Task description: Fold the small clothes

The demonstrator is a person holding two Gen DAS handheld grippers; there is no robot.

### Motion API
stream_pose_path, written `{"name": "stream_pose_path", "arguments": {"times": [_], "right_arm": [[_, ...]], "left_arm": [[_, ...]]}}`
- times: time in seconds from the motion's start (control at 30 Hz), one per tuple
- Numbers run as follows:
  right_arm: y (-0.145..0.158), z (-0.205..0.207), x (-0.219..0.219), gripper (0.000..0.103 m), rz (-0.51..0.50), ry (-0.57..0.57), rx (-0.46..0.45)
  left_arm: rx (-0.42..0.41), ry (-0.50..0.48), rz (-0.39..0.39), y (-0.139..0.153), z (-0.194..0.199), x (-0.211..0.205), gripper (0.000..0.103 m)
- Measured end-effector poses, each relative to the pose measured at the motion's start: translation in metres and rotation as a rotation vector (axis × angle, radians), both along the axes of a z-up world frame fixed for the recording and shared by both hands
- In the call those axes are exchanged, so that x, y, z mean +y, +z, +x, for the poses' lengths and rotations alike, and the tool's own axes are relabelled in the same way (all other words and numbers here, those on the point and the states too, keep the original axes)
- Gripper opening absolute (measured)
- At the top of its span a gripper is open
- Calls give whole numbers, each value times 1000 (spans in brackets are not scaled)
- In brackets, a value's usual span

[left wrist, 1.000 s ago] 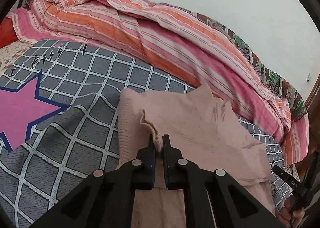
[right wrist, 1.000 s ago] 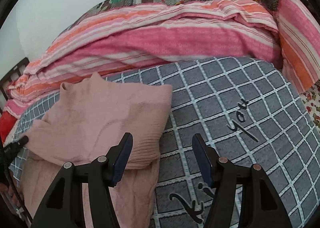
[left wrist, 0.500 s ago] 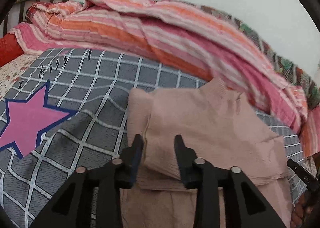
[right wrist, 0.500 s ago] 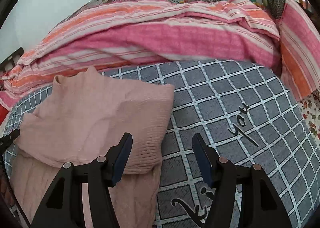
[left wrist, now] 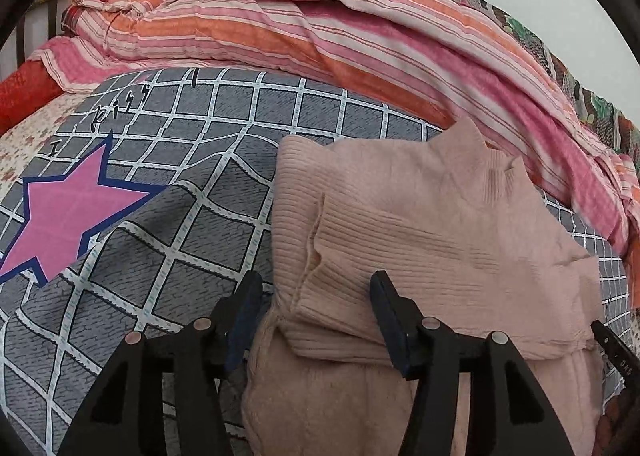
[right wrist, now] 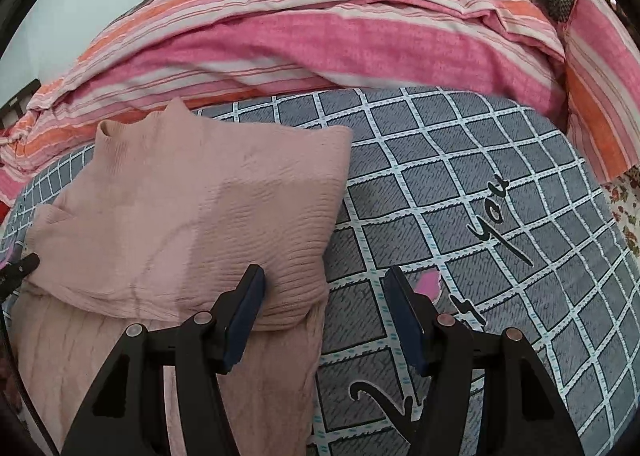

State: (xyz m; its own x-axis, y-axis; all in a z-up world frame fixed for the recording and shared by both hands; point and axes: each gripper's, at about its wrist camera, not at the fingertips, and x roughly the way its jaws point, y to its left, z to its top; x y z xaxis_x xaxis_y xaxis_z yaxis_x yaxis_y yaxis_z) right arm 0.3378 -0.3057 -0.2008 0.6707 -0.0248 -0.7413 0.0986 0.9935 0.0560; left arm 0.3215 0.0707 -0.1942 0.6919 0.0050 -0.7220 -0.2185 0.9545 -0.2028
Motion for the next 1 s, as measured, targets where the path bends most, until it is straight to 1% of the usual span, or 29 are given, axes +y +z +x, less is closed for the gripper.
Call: {"name": "stream_pose_path", "arguments": {"times": [0.17,0.23,0.27,0.33,0.37,0.43,0.57,0.77,1.0], "right_arm": [[-1,1,-3,61,29,2,2],[-1,1,-2,61,22,2,2],[-1,1,-1,61,14,2,2],[-1,1,0,61,2,2,2],[-1,1,1,61,-3,3,2],[-1,1,1,61,-9,3,2],[-1,1,0,62,-8,3,5],[-2,2,-1,64,-7,3,11],[-3,3,-3,66,-9,2,17]], "left_arm": [[3,-6,-26,-1,0,3,55],[4,-12,-31,-1,1,3,58],[7,-19,-29,-2,1,1,62],[16,-34,-5,-2,1,-4,65],[19,-36,14,-2,1,-7,66],[20,-39,26,-2,1,-9,66],[21,-40,10,-2,2,-7,67],[26,-49,27,-2,2,-9,71],[28,-56,20,-3,3,-9,73]]}}
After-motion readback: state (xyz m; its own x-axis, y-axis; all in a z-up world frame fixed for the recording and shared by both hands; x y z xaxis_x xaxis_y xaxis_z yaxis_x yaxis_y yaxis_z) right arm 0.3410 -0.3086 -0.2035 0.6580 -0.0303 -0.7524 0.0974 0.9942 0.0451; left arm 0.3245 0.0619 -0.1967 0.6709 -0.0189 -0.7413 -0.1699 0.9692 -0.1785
